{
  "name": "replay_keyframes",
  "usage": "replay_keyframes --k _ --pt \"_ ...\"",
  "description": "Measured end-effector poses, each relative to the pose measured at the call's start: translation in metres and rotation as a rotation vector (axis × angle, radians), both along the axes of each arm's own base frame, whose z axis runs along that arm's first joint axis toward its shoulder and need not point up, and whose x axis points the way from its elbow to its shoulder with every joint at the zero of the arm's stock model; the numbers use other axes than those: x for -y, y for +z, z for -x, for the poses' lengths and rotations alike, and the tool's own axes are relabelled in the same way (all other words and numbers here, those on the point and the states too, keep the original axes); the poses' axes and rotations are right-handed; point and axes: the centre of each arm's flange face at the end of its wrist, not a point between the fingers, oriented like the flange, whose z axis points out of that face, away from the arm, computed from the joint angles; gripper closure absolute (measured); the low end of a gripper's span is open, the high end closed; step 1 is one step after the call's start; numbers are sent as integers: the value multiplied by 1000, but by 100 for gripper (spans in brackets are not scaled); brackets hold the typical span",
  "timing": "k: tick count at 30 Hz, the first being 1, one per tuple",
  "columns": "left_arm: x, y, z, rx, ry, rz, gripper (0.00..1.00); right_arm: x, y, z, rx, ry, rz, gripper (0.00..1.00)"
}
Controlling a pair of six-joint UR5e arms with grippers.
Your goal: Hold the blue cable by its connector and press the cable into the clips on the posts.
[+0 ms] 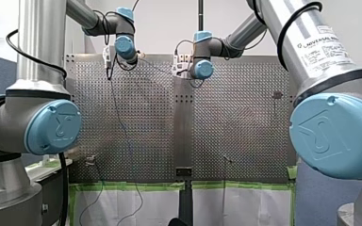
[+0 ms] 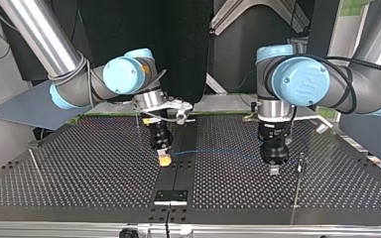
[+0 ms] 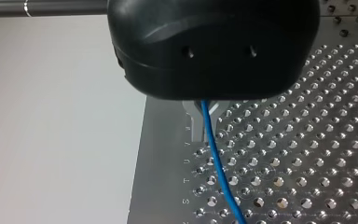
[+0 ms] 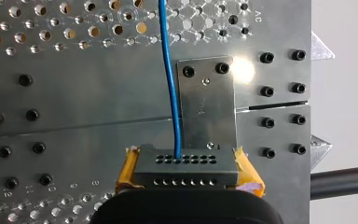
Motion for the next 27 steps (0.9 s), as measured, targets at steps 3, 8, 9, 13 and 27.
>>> replay_keyframes --k 3,8,9,13,27 --pt "0 0 0 1 0 12 100 -1 0 -1 -4 2 2 100" --pt "0 -3 0 -3 -1 20 100 -2 -1 -1 -11 2 4 100" --pt "0 -5 1 -6 -2 19 100 -2 -2 -1 -13 2 3 100" --pt "0 -15 3 -16 -4 10 100 -5 -9 -1 -26 1 -5 100" --pt "8 -61 10 -53 -27 -22 100 -18 -57 10 -90 -8 -76 100"
